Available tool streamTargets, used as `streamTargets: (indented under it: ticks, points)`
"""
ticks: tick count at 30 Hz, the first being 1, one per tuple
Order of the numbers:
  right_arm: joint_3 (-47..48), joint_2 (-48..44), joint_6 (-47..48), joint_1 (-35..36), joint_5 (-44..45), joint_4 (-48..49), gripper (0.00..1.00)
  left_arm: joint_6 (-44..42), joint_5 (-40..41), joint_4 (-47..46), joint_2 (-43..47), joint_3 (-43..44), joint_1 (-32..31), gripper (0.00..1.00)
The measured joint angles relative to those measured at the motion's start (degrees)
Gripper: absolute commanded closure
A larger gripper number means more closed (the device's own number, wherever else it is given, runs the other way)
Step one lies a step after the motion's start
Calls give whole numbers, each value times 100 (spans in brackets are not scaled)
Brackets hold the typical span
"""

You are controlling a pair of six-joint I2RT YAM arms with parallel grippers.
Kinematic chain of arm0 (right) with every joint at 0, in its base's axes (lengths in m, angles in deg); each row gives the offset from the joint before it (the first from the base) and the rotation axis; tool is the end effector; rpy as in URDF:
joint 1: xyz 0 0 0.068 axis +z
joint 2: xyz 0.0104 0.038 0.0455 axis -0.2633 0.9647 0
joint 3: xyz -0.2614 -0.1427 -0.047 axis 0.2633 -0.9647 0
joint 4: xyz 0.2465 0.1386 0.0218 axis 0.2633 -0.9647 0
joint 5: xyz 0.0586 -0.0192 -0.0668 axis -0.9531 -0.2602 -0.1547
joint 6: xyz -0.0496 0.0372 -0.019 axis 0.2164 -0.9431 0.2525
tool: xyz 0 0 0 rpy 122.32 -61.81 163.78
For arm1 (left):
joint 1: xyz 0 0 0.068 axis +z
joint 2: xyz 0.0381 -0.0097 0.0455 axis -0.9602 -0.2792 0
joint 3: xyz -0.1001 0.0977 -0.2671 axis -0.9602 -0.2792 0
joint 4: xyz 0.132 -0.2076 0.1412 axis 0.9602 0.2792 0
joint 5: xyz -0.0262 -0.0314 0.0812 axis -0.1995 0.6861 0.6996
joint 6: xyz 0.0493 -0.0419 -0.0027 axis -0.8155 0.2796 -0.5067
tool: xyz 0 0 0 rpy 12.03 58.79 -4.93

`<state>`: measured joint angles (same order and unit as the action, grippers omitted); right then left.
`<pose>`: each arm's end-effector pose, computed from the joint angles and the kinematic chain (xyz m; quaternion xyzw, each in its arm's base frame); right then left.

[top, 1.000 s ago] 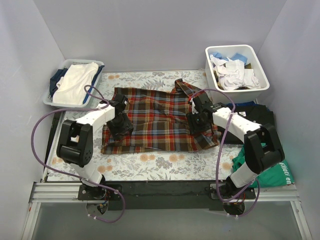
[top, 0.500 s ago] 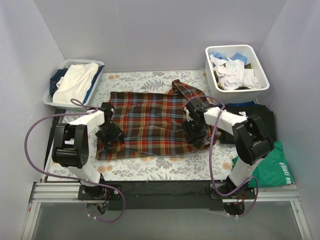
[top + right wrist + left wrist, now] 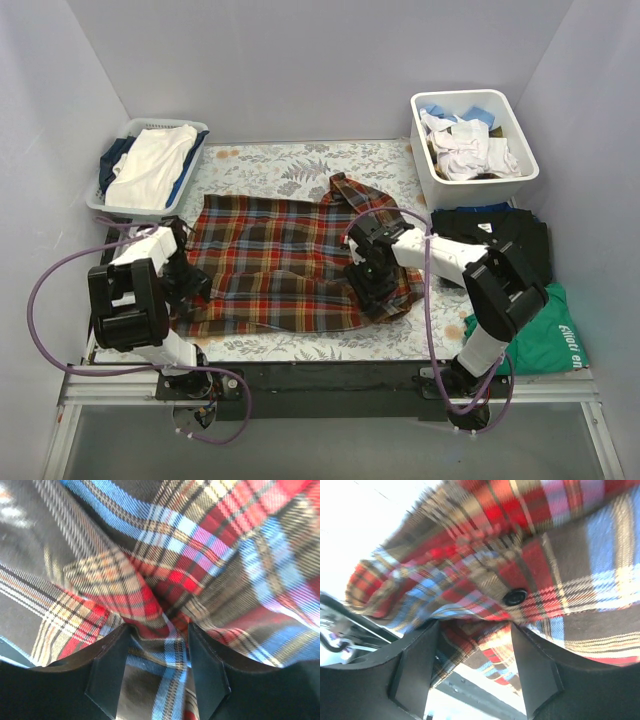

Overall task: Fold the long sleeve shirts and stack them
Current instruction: Fold the shirt

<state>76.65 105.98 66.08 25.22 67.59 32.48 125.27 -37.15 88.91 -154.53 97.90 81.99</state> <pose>0.2469 0.2196 0.1682 -0.2780 0.9526 0.1036 0.0678 0.2380 0.0410 0.1652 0.7020 -0.7038 -0.1054 0.0287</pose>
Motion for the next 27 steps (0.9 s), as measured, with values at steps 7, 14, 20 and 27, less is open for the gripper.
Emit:
streamTargets:
  ticks: [7,14,20,27]
  points:
    - [627,-634,-466,13,1276,-293,44,-356,498,50,-2,621,369,41]
    - [529,-1534,-769,-850,1556,-308,45,-503,382,-39,-9,846,391,44]
    - [9,-1539,-960,-1237,1362,-951,45,-627,-151,-122,295,955,319,45]
    - [-192,-1523,-1110,-1799,1276,-1211,45,-850,-984,-382,643,581,-184,46]
